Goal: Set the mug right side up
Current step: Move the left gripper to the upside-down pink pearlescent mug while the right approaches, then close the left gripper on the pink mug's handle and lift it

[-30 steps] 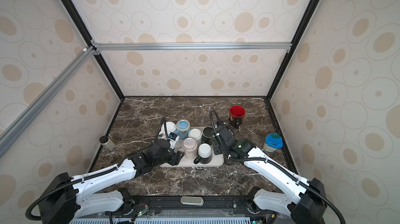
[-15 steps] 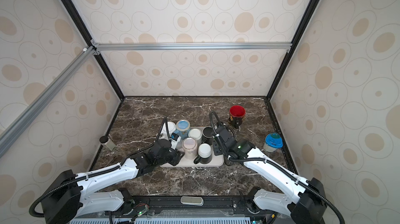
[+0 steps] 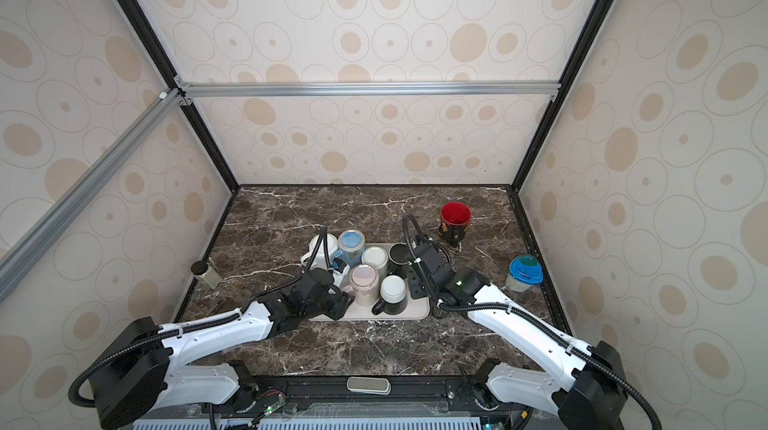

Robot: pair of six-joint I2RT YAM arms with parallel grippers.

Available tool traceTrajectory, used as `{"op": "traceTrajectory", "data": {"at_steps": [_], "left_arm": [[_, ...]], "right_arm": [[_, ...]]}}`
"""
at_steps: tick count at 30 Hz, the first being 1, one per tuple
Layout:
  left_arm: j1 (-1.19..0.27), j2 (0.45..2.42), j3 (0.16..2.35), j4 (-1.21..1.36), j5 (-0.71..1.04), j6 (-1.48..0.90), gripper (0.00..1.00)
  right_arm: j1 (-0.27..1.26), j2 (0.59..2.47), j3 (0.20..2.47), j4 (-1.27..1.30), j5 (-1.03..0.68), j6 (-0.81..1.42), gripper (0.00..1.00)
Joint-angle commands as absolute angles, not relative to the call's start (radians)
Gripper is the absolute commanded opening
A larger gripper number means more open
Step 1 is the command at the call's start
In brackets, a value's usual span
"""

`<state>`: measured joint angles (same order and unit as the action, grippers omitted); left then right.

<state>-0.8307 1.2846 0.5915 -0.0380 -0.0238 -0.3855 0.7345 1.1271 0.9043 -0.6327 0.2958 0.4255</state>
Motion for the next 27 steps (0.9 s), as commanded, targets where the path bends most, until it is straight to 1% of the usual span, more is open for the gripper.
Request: {"op": "traceTrajectory", "data": {"at_steps": [1,15,19,27], "left_arm": [[-0.839,1.302,0.635,-0.025,-0.05,-0.352,0.54],[-0.838,1.374,0.688,-0.03,-0.068,-0.311,0.52],[-0.838,1.391,0.698,-0.035,-0.06,-0.308,0.5],[-0.839,1.361,0.69,-0.031,-0.06,-0.312,0.46]], "right_arm": [[0.742,1.114,0.888,-0.623,0.293,0.439,0.49],[0.743,1.106,0.888,-0.632,0.305,0.446,0.48],[0.742,1.091,0.882,-0.628,0.301,0.455,0.48],[0.743,1.079,0.868,-0.614,0.289,0.464,0.46]]}}
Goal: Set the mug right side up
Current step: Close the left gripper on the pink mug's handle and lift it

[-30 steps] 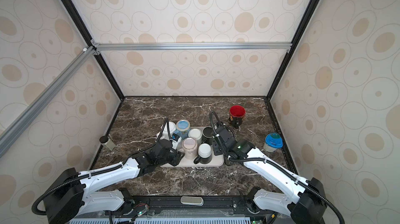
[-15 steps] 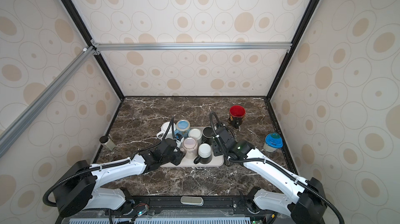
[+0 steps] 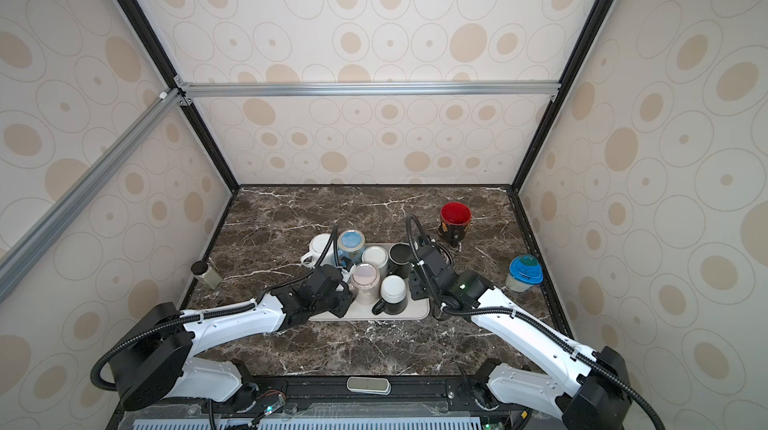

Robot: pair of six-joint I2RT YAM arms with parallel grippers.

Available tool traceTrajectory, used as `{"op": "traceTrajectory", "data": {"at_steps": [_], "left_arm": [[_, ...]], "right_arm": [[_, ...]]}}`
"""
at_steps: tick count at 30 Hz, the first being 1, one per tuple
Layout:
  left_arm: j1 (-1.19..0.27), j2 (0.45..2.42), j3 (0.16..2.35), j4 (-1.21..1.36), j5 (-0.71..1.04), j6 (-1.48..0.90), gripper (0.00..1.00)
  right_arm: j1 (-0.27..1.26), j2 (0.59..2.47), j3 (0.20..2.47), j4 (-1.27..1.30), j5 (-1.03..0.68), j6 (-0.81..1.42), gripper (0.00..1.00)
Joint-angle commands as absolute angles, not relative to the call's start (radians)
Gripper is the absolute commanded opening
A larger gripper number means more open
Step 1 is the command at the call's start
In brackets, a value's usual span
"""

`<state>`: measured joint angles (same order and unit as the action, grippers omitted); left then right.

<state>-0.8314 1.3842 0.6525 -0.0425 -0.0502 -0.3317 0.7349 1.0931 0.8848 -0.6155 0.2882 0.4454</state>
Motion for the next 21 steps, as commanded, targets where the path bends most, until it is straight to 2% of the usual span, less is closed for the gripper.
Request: {"op": "traceTrajectory", "data": {"at_steps": [1,7,21], "left_arm": [[-0.839,1.363,0.692,-0.027,-0.059,-0.311,0.45],[-0.839,1.375,0.69,-0.017,-0.046,-0.317,0.37],[-0.841,1.298,0.681,-0.046,-0.061,-0.31,0.26]], "right_arm": [[0.742,1.08,0.865,-0.608,0.284,0.466,0.46],[0.745,1.079,0.852,-0.584,0.254,0.484,0.43],[0.776,1.071,0.84,-0.536,0.213,0.508,0.38]]}}
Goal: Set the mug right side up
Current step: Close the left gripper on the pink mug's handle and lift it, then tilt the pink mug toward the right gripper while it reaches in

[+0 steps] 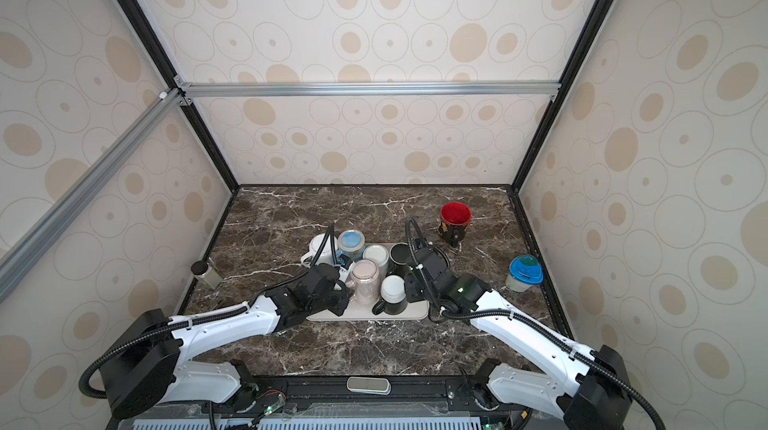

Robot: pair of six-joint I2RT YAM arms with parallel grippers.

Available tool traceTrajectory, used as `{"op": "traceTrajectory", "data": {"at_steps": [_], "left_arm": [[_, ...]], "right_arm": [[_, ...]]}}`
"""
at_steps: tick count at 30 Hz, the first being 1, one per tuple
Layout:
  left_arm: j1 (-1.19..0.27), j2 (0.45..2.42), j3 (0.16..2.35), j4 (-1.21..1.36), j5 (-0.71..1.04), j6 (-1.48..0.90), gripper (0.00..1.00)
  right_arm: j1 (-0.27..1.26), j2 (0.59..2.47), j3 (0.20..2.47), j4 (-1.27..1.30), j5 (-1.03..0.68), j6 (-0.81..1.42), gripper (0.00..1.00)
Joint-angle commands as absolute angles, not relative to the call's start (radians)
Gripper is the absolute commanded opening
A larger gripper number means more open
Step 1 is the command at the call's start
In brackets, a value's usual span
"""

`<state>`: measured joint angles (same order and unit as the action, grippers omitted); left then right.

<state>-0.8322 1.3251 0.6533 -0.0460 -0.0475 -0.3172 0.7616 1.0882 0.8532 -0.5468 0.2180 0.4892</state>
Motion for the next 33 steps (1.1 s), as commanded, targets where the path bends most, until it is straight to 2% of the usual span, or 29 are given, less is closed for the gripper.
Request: {"op": "traceTrajectory", "data": {"at_steps": [1,5,9,12,33], "left_arm": [[-0.84,1.296,0.681,-0.045,-0.062,-0.309,0.25],[-0.84,1.3,0.675,-0.047,-0.054,-0.303,0.23],[-0.84,1.308,0.676,-0.046,-0.056,-0.304,0.05],[-0.839,1.307,0.675,-0.044,-0.053,-0.301,0.0],[-0.839,1.039,0.7,-0.041,-0.048,-0.332,0.0]], "right_arm": [[0.778,1.07,0.841,-0.534,0.212,0.508,0.38],[0.784,1.071,0.837,-0.529,0.214,0.512,0.38],[0.788,1.074,0.838,-0.525,0.212,0.515,0.35],[0.79,1.08,0.842,-0.526,0.212,0.515,0.34],[0.798,1.035,0.85,-0.494,0.164,0.522,0.3]]}}
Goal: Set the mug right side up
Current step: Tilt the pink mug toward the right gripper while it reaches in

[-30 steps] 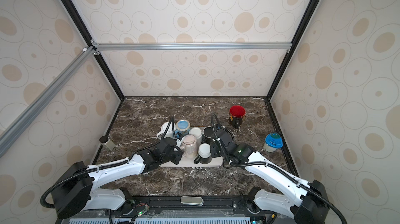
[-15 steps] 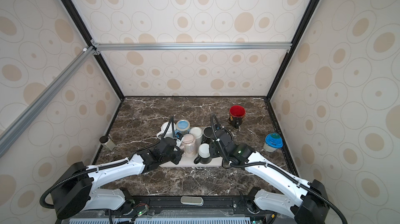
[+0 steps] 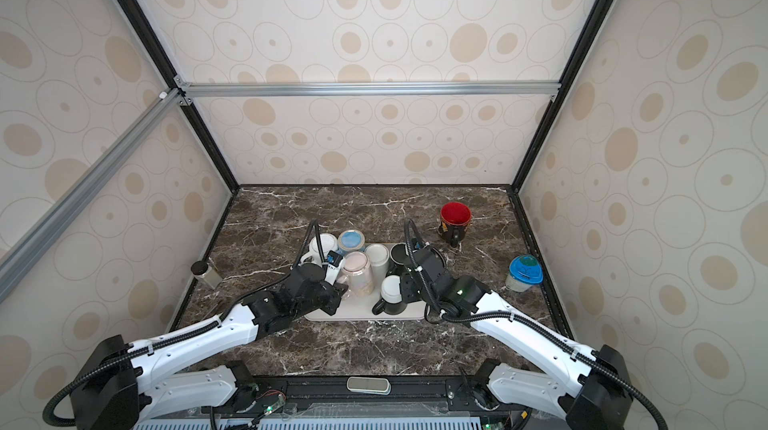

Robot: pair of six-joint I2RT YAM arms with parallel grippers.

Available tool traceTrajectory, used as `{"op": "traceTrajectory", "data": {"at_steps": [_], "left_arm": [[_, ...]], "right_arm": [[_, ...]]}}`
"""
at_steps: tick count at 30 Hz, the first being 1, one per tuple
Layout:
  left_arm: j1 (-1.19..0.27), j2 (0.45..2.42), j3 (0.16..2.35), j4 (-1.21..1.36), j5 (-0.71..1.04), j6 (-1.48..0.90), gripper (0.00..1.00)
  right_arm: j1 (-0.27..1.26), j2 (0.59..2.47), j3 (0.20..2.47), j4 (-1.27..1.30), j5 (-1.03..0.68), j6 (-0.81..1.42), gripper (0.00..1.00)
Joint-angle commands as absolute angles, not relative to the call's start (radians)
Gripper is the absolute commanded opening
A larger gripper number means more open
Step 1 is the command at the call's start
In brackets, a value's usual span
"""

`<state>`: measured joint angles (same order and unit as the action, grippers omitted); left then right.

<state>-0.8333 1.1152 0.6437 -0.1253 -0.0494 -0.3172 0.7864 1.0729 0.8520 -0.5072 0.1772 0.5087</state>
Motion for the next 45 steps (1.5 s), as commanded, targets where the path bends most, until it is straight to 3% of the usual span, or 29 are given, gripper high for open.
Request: {"op": "traceTrajectory", "data": {"at_steps": [1,8,15,21,26,32,45], "left_arm": [[-0.841,1.011,0.702,-0.035,-0.04,-0.338,0.0],[-0.814,0.856,0.703,0.092,0.057,-0.4,0.0],[-0.693,0.8,0.645,0.399,0.331,-0.565,0.0],[-0.57,0.875,0.508,0.971,0.613,-0.954,0.0],[-0.546,1.03,0.414,1.461,0.645,-1.264,0.0],[-0.544,1.225,0.388,1.84,0.617,-1.505,0.0],[-0.544,1.251,0.38,1.841,0.615,-1.494,0.0]], "right_arm": [[0.798,1.02,0.848,-0.492,0.157,0.524,0.3],[0.798,0.878,0.752,-0.295,-0.011,0.557,0.31],[0.798,0.801,0.701,-0.121,-0.2,0.624,0.4],[0.798,0.814,0.645,0.099,-0.305,0.743,0.5],[0.797,0.88,0.644,0.248,-0.332,0.804,0.56],[0.798,0.957,0.679,0.335,-0.305,0.858,0.62],[0.798,1.029,0.704,0.4,-0.295,0.87,0.54]]}}
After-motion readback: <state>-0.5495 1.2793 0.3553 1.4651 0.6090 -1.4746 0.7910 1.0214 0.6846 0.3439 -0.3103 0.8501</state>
